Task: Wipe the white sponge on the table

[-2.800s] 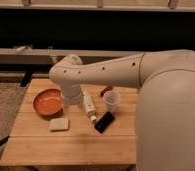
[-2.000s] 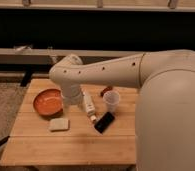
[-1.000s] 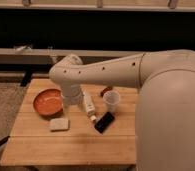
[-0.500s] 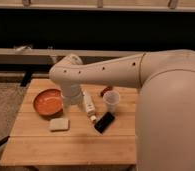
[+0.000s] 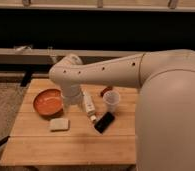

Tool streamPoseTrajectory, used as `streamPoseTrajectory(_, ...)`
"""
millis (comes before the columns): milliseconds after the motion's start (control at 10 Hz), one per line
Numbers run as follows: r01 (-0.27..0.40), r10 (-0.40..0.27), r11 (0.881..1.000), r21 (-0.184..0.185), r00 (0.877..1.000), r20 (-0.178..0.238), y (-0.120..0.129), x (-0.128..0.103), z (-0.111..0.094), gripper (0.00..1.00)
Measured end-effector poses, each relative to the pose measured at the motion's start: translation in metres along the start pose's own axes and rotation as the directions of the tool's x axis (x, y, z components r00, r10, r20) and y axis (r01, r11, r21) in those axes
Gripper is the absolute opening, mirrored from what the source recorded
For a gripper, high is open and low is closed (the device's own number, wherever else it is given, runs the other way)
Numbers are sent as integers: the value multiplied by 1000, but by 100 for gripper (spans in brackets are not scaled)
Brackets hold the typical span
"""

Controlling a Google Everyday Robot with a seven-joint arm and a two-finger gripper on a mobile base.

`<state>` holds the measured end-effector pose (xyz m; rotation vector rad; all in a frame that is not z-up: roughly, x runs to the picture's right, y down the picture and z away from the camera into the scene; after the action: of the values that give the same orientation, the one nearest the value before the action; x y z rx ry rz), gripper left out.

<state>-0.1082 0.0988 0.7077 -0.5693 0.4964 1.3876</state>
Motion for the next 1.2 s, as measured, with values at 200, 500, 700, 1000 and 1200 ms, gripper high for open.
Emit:
streamPoseTrajectory(200,165,-165,986,26,986,20,17,-14,6,65)
streamPoseTrajectory(500,345,-347,937,47,938,22,40,-28,32,65)
streamPoseTrajectory(700,373,-374,927,24,927,12,41,-27,44,65)
streamPoseTrajectory(1000,438,-438,899,-10,898,-33,60,-16,69,65)
streamPoseTrajectory(1200,481,-481,876,-15,874,-64,80,-9,86,65)
